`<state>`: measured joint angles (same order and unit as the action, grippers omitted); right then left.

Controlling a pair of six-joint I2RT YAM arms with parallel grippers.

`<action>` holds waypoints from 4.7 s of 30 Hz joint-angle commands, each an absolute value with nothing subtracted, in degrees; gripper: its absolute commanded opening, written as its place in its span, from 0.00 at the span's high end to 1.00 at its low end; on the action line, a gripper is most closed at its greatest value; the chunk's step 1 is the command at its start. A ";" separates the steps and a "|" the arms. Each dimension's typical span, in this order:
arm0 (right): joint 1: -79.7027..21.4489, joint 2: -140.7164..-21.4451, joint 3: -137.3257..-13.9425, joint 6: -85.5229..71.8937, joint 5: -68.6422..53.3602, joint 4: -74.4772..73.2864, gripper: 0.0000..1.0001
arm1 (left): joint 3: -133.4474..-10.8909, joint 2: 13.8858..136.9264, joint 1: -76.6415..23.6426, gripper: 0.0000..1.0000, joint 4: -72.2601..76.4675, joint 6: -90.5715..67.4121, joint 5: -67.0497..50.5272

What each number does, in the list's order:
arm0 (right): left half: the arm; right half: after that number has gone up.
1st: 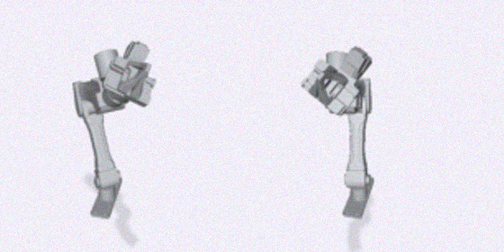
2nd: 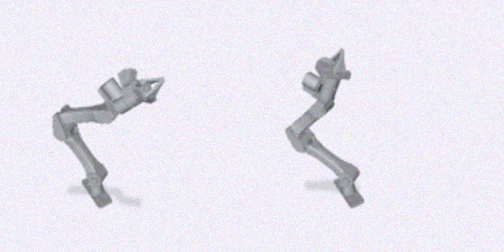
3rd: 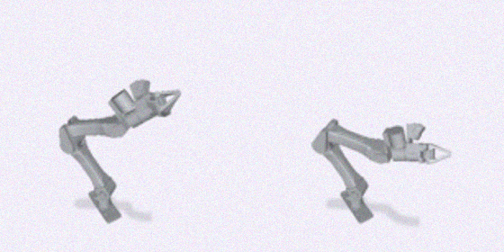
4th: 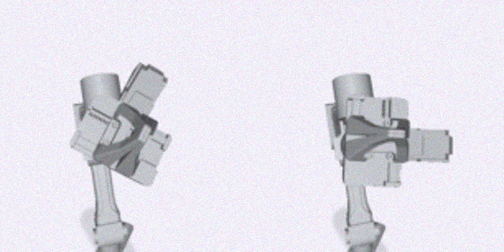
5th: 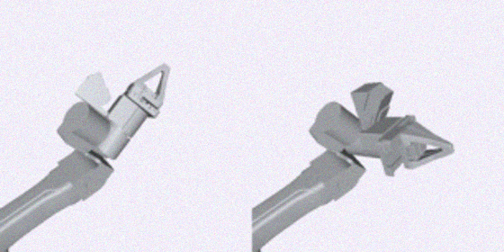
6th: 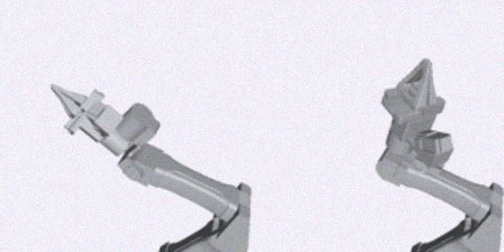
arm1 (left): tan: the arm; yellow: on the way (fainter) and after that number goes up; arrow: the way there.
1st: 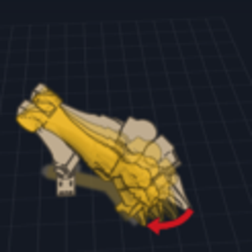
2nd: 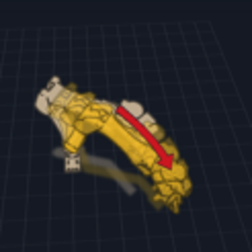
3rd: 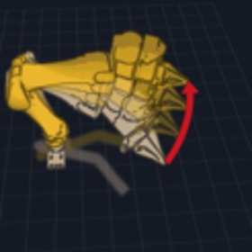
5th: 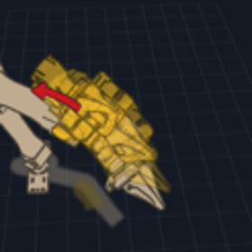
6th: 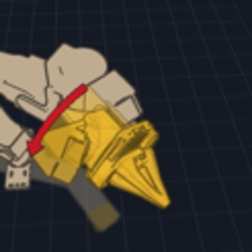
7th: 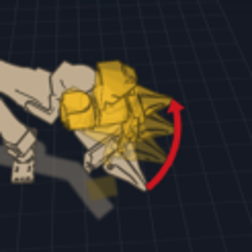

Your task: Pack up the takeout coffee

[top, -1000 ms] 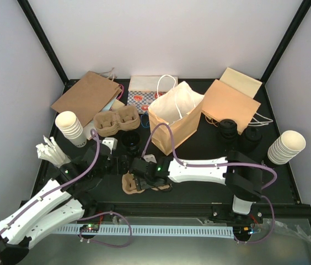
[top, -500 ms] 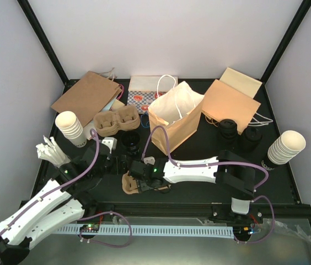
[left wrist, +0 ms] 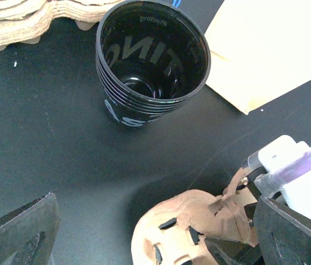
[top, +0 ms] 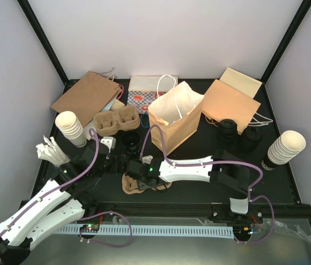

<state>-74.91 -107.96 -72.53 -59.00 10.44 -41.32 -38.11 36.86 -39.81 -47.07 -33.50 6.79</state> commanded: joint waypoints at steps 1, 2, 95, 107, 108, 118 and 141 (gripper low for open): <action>-75.04 -108.32 -74.14 -59.09 12.84 -40.52 0.34 | -40.86 36.83 -39.88 0.01 -46.25 -33.00 6.07; -75.05 -108.09 -73.96 -59.15 12.94 -40.58 0.35 | -40.82 36.94 -39.83 0.01 -46.22 -32.98 5.99; -72.49 -79.16 -76.13 -41.97 24.91 -49.29 0.63 | -59.50 40.26 -38.96 0.01 -56.22 -29.44 11.88; -66.95 -69.50 -79.87 -33.66 24.64 -50.95 0.62 | -65.61 45.80 -37.78 0.01 -57.63 -27.69 6.95; -66.33 -68.94 -80.26 -32.77 24.01 -50.62 0.62 | -66.36 46.73 -37.67 0.01 -57.77 -27.48 5.94; -57.05 -66.50 -89.20 -24.99 21.41 -52.85 0.62 | -72.83 54.23 -37.12 0.01 -51.25 -22.63 2.55; -40.85 -71.58 -101.21 -13.92 29.40 -51.59 0.62 | -99.61 92.25 -36.15 0.20 -39.70 -6.65 -1.17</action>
